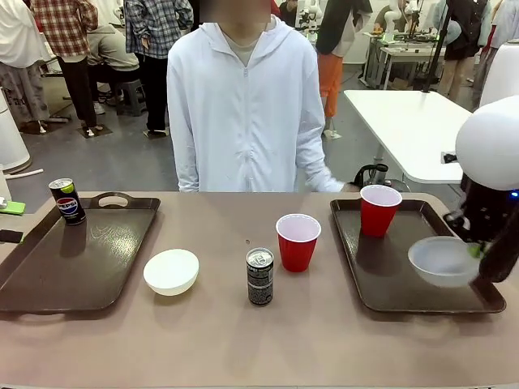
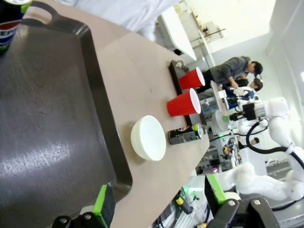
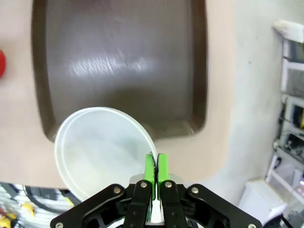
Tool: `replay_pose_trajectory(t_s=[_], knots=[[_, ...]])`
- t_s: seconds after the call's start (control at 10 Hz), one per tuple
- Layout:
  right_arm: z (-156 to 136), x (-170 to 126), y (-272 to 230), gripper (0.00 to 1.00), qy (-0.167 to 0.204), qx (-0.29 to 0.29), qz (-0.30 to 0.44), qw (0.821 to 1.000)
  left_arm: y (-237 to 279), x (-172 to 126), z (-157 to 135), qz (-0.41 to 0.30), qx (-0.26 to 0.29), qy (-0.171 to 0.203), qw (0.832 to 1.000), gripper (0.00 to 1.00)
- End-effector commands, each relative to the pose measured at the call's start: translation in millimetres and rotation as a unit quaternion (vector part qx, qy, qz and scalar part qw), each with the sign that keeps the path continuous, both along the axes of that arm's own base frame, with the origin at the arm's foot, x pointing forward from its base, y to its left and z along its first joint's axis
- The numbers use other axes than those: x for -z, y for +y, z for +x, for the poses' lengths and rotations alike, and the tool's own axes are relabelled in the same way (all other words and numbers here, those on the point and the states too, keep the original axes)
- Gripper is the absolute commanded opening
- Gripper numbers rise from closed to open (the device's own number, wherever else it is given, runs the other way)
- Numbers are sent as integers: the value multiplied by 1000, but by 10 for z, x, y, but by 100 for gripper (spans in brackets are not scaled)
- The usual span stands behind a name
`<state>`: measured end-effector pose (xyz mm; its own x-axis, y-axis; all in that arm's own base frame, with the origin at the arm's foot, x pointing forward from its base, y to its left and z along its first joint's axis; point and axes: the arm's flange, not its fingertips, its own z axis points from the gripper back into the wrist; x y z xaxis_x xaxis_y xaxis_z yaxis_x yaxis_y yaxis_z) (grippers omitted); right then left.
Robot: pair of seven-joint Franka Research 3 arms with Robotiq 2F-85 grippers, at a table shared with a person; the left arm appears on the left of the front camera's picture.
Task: Prepare tableware on both trays.
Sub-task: Pick up a Picnic Bowl from the table and place it on a Handle tray.
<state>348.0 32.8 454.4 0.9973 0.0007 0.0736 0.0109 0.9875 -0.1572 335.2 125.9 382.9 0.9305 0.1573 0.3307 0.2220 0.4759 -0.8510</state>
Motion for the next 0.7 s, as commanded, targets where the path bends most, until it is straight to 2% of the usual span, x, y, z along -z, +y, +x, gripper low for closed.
replay_pose_trajectory(t_s=[0.0, 0.6], knots=[[437, 134, 61, 4, -6, -30, 68, 997, 14, -1, -13, -2, 0, -4, 1000, 100], [971, 467, 77, 4, 11, -25, 90, 996, 14, -1, -13, -2, 0, -4, 1000, 100]])
